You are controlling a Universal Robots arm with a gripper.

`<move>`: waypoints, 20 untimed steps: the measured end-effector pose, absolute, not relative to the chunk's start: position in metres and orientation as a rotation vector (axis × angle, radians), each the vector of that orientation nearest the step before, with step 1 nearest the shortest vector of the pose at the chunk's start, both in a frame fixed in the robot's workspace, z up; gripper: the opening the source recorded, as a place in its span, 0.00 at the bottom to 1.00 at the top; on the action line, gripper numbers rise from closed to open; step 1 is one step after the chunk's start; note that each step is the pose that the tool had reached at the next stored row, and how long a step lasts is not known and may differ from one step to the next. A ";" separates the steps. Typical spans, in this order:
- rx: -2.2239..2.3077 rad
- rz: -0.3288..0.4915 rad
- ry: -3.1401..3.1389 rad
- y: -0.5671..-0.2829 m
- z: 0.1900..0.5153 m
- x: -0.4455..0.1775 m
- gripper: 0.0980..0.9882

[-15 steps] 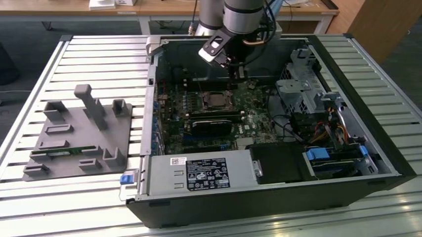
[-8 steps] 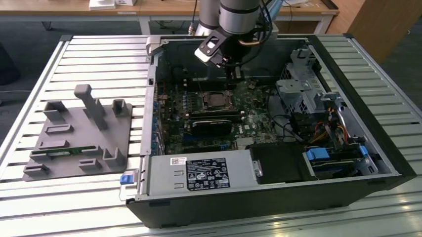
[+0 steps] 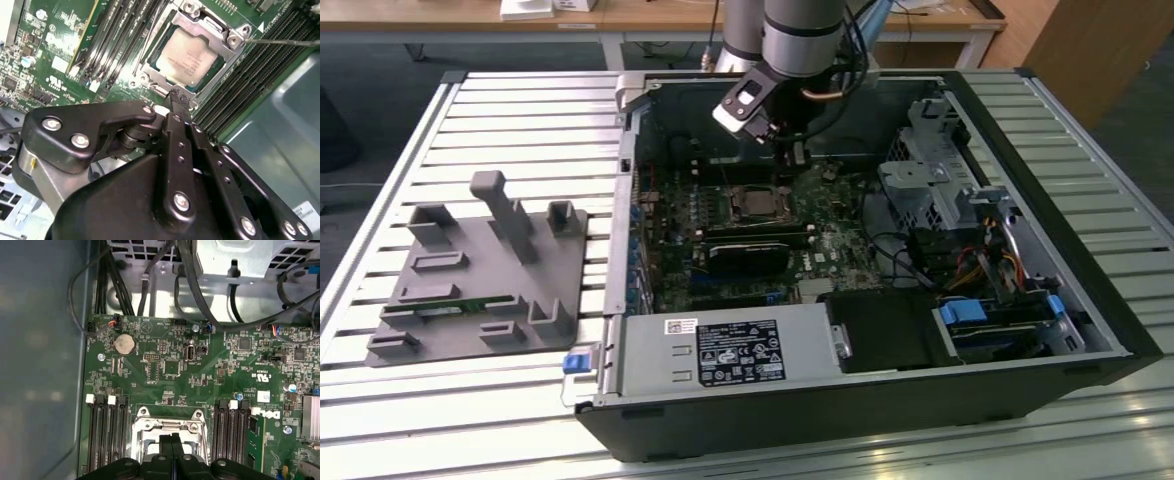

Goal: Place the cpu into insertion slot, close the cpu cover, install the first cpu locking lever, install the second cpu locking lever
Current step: 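Close the cpu cover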

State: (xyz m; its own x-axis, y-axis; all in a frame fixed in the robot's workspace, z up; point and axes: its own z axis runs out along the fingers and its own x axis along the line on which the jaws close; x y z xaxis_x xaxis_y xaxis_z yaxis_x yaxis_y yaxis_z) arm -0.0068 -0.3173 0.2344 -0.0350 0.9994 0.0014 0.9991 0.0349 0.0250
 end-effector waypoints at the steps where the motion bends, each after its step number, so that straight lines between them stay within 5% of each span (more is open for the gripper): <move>1: 2.171 0.029 2.248 -0.318 0.234 -0.007 0.01; 20: 2.175 0.020 2.253 -0.319 0.218 -0.031 0.01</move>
State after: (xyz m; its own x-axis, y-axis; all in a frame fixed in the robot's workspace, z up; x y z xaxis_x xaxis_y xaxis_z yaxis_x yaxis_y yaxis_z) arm -0.0311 -0.3192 0.2179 -0.0350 0.9994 0.0018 0.9993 0.0349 0.0162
